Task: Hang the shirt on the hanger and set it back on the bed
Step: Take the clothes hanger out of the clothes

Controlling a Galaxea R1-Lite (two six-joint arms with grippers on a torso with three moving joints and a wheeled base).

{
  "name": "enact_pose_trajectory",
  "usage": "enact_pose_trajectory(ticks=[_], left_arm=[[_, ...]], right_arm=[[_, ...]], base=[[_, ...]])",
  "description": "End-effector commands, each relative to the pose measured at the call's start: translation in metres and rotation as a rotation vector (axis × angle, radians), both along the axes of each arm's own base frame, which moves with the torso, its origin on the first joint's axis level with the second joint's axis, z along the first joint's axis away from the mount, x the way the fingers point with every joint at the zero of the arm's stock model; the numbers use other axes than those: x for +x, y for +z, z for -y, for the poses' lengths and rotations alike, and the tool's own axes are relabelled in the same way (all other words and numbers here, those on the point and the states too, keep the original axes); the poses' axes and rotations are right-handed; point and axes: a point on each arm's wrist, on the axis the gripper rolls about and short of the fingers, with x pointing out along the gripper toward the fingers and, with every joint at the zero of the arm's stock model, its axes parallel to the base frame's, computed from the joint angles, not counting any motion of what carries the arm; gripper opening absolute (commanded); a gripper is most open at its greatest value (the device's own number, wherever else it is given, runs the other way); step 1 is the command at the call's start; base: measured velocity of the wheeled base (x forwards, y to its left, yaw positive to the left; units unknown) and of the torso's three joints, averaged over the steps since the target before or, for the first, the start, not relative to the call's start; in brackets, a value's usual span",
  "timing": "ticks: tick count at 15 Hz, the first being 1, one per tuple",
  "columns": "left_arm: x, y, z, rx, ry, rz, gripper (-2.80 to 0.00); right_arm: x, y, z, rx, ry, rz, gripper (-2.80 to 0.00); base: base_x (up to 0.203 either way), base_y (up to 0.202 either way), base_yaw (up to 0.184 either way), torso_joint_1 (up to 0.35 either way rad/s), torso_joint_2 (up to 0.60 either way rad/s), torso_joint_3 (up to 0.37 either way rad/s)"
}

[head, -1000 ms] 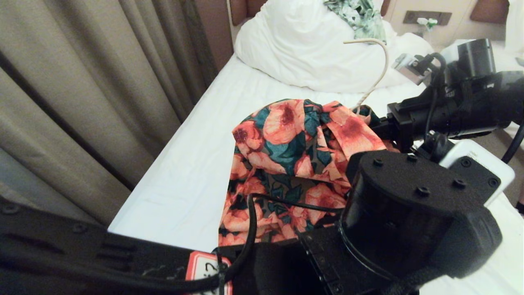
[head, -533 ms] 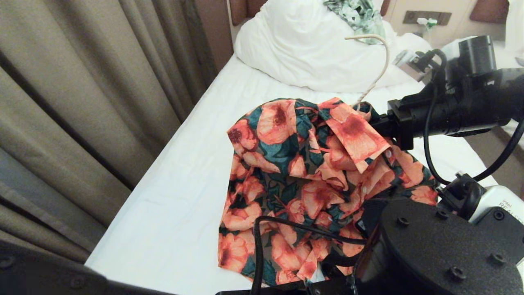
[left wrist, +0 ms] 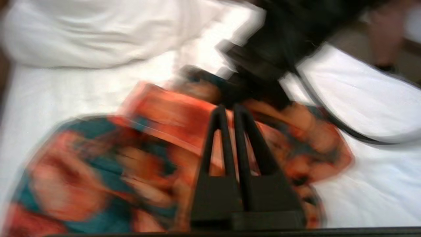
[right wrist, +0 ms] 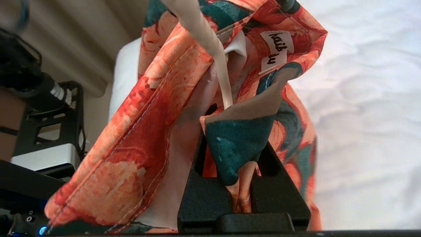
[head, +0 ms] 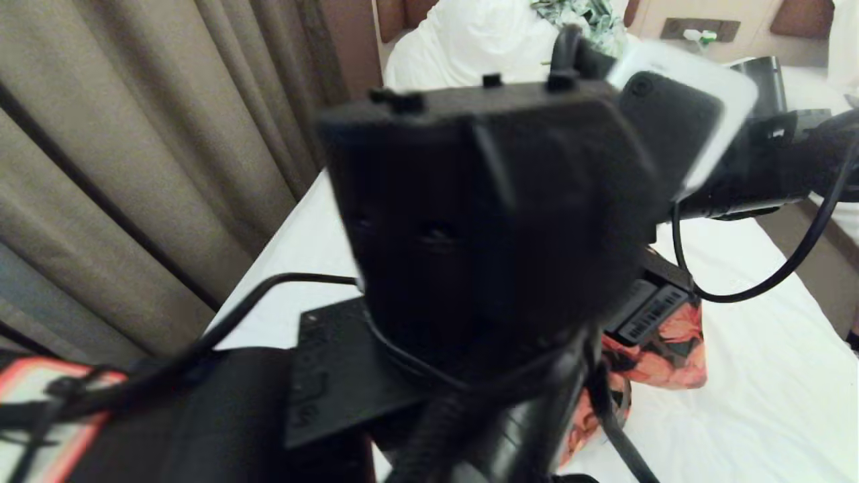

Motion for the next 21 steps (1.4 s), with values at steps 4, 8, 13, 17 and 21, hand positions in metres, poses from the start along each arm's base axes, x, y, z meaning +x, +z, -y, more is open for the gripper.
enact_pose_trajectory(ticks=[4, 8, 13, 17, 21], left_arm=[[0.028, 0.022, -0.052, -0.061, 0.157, 0.024, -2.80], [0.056, 0.002, -0.038, -0.037, 0.198, 0.012, 0.00], [0.085, -0.006, -0.020, -0.018, 0.252, 0.009, 0.00], [0.100, -0.014, -0.012, -0.011, 0.272, 0.006, 0.00], [0.102, -0.011, -0.012, -0.023, 0.276, 0.012, 0.00]], right_arm=[[-0.002, -0.005, -0.035, -0.003, 0.091, -0.010, -2.80], [-0.007, -0.003, -0.029, -0.009, 0.080, -0.031, -2.80], [-0.002, -0.009, -0.024, -0.017, 0.062, -0.047, -2.80], [-0.001, -0.012, -0.025, -0.019, 0.066, -0.053, -2.80], [0.003, -0.016, -0.026, -0.020, 0.064, -0.057, -2.80]], base=[[0.000, 0.000, 0.000, 0.000, 0.00, 0.000], [0.000, 0.000, 0.000, 0.000, 0.00, 0.000], [0.000, 0.000, 0.000, 0.000, 0.00, 0.000], [0.000, 0.000, 0.000, 0.000, 0.00, 0.000], [0.000, 0.000, 0.000, 0.000, 0.00, 0.000]])
